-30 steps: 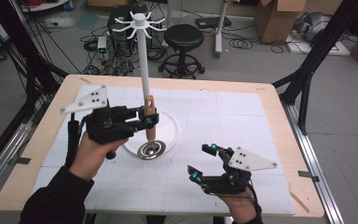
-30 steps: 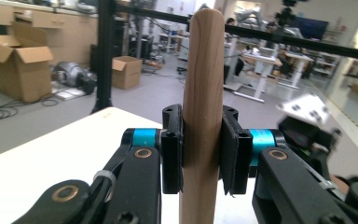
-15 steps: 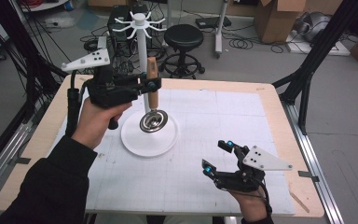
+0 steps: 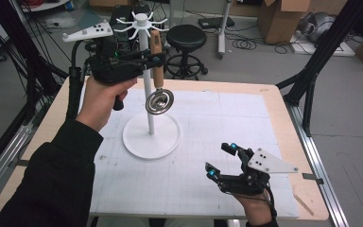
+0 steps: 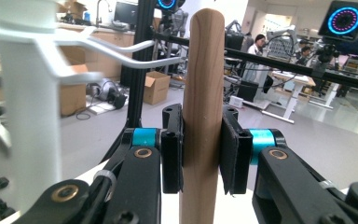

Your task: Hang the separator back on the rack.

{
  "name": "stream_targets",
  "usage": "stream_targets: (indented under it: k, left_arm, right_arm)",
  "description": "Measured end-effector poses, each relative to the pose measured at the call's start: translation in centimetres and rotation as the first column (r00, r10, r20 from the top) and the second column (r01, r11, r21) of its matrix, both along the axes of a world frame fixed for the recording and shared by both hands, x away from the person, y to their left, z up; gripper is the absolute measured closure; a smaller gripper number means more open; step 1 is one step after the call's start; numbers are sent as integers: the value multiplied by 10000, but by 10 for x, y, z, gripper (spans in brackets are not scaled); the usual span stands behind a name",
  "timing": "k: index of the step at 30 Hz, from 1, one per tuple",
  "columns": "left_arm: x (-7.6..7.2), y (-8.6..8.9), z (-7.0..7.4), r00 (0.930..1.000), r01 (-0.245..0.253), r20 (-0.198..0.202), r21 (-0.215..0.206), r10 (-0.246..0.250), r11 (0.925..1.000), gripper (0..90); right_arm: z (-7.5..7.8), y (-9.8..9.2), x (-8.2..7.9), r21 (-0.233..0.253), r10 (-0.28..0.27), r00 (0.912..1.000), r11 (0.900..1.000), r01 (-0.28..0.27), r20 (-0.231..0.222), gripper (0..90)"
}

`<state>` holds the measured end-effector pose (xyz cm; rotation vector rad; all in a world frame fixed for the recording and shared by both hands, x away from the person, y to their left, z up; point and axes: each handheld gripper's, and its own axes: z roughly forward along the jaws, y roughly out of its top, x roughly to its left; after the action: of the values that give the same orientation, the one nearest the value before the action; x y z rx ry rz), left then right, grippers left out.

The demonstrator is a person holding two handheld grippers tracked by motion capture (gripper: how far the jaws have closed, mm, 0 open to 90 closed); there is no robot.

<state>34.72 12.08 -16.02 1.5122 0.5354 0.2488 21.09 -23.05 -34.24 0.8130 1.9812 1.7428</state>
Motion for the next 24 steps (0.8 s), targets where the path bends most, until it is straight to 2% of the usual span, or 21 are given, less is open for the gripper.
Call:
stream_targets:
  k: [4,8,12,16,17,19,22,24]
  left_arm:
    - [5,2,-1,9998,-135,-152,10,135,9999,728]
    - [9,2,-4,9991,-273,-316,207,280,9994,727]
    - [11,4,-9,9981,-455,-406,158,461,9988,727]
    - [7,9,-15,9975,-686,-167,67,687,9976,706]
    - [6,10,-16,9968,-775,-187,5,775,9970,653]
    - [1,16,-20,9953,-963,53,65,963,9953,551]
    - [-12,28,-30,9923,-1135,489,-37,1136,9935,457]
    - [-20,38,-39,9915,-1143,609,-190,1152,9933,383]
  right_arm:
    - [0,-1,-1,53,6,10000,10000,-6,-23,186]
    - [0,0,-1,31,33,10000,10000,-33,-51,187]
    - [0,0,-1,26,10,10000,10000,-10,-63,186]
    - [0,-3,-1,45,-82,10000,10000,83,-54,187]
    - [0,-4,-1,74,-101,9999,9999,101,-61,186]
    - [0,-5,-1,98,-157,9999,9998,158,-40,186]
    - [0,-8,-1,150,-240,9997,9996,241,-82,187]
    - [0,-10,-1,161,-296,9995,9994,297,-113,187]
